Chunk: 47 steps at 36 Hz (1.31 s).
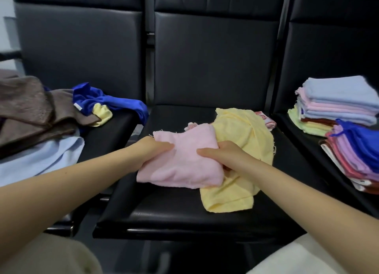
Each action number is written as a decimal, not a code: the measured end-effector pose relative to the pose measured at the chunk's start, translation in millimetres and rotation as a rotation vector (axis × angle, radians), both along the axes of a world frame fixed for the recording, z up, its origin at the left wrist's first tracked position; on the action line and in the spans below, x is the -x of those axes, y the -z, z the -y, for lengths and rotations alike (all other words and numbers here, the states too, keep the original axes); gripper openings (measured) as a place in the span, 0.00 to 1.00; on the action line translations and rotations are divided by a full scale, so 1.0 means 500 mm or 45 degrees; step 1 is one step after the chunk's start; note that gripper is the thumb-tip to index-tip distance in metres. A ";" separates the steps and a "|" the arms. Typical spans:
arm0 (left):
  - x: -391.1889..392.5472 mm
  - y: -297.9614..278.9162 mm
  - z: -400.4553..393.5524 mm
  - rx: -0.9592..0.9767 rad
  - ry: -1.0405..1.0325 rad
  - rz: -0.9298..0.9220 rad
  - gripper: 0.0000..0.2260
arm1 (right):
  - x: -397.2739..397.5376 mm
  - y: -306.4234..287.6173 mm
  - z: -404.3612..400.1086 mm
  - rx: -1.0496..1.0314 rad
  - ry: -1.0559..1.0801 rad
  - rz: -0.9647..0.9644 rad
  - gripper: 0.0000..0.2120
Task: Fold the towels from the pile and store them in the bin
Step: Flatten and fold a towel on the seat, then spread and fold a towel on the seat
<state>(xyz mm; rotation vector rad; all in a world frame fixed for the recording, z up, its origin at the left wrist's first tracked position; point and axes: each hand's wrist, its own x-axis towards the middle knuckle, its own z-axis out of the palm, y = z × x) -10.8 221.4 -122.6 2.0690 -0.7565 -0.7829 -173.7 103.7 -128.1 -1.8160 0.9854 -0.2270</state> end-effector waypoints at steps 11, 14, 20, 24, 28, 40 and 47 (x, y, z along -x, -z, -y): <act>0.039 -0.091 0.035 0.469 -0.048 -0.156 0.06 | 0.040 -0.074 -0.013 -0.546 0.268 0.650 0.07; 0.082 -0.102 0.055 0.566 0.056 -0.239 0.09 | 0.079 -0.092 0.002 -0.464 0.403 0.717 0.04; 0.191 -0.090 0.147 0.500 0.096 -0.248 0.09 | 0.168 -0.083 0.049 -0.225 0.593 0.343 0.13; 0.299 -0.107 0.217 0.529 0.255 -0.315 0.10 | 0.270 -0.107 0.104 0.024 0.972 0.361 0.04; 0.395 -0.138 0.296 0.598 0.446 -0.376 0.11 | 0.420 -0.180 0.160 0.223 0.841 0.480 0.06; 0.633 -0.090 0.489 0.385 0.830 -0.071 0.26 | 0.677 -0.129 0.350 0.662 1.001 -0.513 0.29; 0.598 -0.031 0.472 0.365 0.771 -0.024 0.39 | 0.647 -0.116 0.325 1.508 1.074 -0.494 0.17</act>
